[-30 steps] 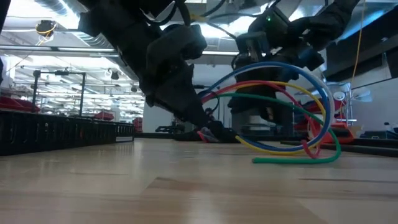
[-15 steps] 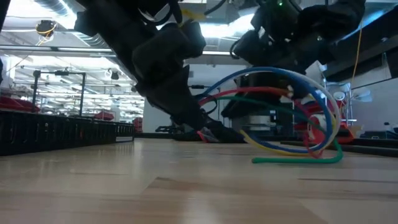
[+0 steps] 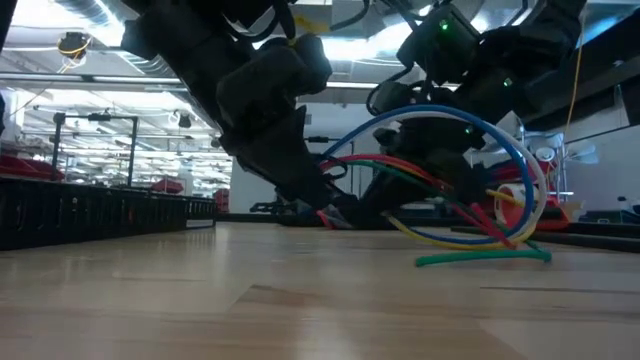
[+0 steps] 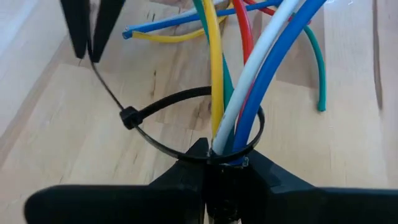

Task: Ziptie cables
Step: Wrap the cable wires together using the black zip tie

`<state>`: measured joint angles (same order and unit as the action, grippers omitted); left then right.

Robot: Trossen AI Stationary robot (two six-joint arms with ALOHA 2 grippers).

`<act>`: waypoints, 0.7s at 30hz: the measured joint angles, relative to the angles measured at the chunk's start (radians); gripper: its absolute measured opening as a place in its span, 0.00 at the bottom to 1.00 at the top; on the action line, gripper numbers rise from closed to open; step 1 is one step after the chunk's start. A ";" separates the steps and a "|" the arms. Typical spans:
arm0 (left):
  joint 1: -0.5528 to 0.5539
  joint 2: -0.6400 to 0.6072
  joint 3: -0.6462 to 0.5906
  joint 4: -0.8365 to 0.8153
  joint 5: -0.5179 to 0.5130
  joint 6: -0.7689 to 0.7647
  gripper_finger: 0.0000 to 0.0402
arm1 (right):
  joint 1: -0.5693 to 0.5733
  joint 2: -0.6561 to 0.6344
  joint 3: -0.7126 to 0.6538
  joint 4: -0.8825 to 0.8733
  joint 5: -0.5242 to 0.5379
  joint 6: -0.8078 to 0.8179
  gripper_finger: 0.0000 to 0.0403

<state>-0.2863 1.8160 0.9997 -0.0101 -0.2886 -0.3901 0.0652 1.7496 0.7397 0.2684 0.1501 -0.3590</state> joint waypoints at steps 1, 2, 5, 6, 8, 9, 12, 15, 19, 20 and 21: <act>0.000 0.000 0.000 0.000 0.000 -0.007 0.12 | 0.000 0.000 0.000 0.000 0.009 -0.005 0.03; 0.001 0.000 0.000 -0.001 0.000 -0.023 0.12 | 0.001 0.000 0.000 0.001 0.033 -0.009 0.03; 0.010 -0.010 0.000 -0.020 0.003 -0.074 0.16 | 0.001 -0.003 0.000 0.008 0.081 -0.042 0.01; 0.015 -0.020 -0.001 -0.028 0.015 -0.078 0.18 | 0.001 -0.009 -0.001 0.008 0.090 -0.051 0.01; 0.022 -0.055 -0.001 -0.046 0.025 -0.079 0.24 | 0.001 -0.022 -0.001 0.032 0.111 -0.075 0.01; 0.026 -0.075 -0.001 -0.062 0.026 -0.080 0.26 | 0.000 -0.028 0.000 0.036 0.114 -0.089 0.00; 0.035 -0.127 0.001 -0.121 0.027 -0.062 0.35 | -0.001 -0.041 -0.001 0.036 0.122 -0.109 0.00; 0.039 -0.182 0.000 -0.185 0.027 -0.029 0.41 | -0.001 -0.042 -0.001 0.044 0.131 -0.121 0.00; 0.056 -0.233 0.001 -0.248 0.005 -0.086 0.45 | -0.001 -0.042 -0.001 0.044 0.131 -0.120 0.00; 0.068 -0.238 0.000 -0.255 0.001 -0.132 0.45 | -0.001 -0.042 -0.001 0.045 0.134 -0.116 0.00; 0.085 -0.239 -0.002 -0.251 0.001 -0.187 0.46 | -0.001 -0.042 -0.001 0.046 0.145 -0.113 0.00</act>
<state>-0.2013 1.5768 0.9981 -0.2614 -0.2876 -0.5775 0.0647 1.7081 0.7391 0.3147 0.2953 -0.4722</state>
